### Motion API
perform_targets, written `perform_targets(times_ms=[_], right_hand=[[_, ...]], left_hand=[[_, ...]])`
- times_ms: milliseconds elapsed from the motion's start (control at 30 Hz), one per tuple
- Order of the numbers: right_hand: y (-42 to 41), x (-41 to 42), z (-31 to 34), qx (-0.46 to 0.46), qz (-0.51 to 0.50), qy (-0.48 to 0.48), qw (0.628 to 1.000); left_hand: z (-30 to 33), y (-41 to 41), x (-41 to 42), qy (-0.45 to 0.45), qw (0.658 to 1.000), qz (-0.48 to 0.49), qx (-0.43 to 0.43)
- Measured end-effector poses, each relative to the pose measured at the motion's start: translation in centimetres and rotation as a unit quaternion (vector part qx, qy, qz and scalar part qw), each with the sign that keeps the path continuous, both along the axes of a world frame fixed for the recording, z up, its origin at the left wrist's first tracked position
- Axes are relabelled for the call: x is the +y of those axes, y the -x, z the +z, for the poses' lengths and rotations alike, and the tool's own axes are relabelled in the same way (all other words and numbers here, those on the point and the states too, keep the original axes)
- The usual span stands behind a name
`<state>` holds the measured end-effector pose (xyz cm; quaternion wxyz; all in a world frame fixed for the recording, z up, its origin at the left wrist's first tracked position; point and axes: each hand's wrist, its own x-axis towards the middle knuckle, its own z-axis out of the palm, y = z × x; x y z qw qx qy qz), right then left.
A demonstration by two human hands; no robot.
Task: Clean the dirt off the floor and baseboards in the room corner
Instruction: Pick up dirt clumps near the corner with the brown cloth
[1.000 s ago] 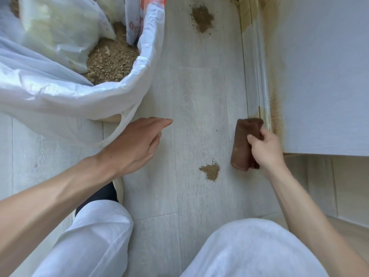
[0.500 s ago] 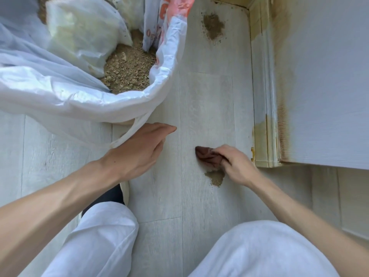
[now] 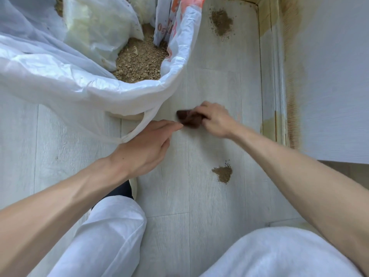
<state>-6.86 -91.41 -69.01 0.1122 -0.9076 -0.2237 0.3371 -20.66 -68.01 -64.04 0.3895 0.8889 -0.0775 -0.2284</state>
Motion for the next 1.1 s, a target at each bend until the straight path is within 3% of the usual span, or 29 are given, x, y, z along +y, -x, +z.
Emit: perform_targets(times_ms=[133,267,533,633,733,867,1000,1100], right_hand=[[8.2,-4.5,1.5,0.061,0.058,0.000,0.996],[9.0,-7.4,2.9,0.102,0.075,0.034,0.991],[-2.9,3.4,3.5,-0.068,0.026,-0.008,0.997],[-4.0,8.5,2.1,-0.091,-0.036,-0.027,0.995],[-0.9,11.7,0.1,-0.099,0.059,0.026,0.993],[5.3,7.6,-0.2,-0.007,0.230,0.026,0.973],[6.2,0.9,1.9,0.075,0.254,0.081,0.961],[4.3,1.7,3.3,0.063,0.184,0.055,0.979]], left_hand=[[-0.2,0.1,0.3,-0.001,1.000,-0.005,-0.010],[-0.7,0.2,0.6,0.011,1.000,0.007,0.004],[-1.9,-2.8,0.2,0.071,0.992,0.100,0.013],[-2.4,-1.8,0.8,0.094,0.985,0.141,0.024],[-2.5,-1.2,2.9,0.067,0.977,0.205,-0.001],[-1.7,-1.0,6.3,0.042,0.975,0.220,-0.002],[-1.2,-0.5,7.3,0.036,0.972,0.233,-0.005],[-1.0,-0.2,7.5,0.047,0.967,0.251,-0.014]])
